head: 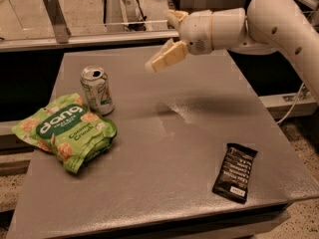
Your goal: Move 7up can near green rice chip bag
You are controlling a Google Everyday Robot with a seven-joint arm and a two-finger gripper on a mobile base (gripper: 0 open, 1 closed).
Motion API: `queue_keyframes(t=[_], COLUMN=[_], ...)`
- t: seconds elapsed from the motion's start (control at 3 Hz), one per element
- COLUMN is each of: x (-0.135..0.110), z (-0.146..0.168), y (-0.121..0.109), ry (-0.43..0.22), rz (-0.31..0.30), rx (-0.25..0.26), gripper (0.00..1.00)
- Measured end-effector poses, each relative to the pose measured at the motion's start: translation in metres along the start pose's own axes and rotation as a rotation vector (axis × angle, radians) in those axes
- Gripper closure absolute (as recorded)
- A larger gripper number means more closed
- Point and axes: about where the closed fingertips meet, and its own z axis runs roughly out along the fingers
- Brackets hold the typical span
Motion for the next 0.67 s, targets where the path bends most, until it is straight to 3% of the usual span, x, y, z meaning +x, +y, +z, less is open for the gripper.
queue_keyframes(t=[0.33,0.67], x=[-0.0093,-0.0086], z=[-0.0523,-0.06], y=[-0.0342,-0.0394], ry=[0.005,0.005], rz=[-0.059,-0.06], rx=[0.155,0.181], gripper=[0.0,0.0])
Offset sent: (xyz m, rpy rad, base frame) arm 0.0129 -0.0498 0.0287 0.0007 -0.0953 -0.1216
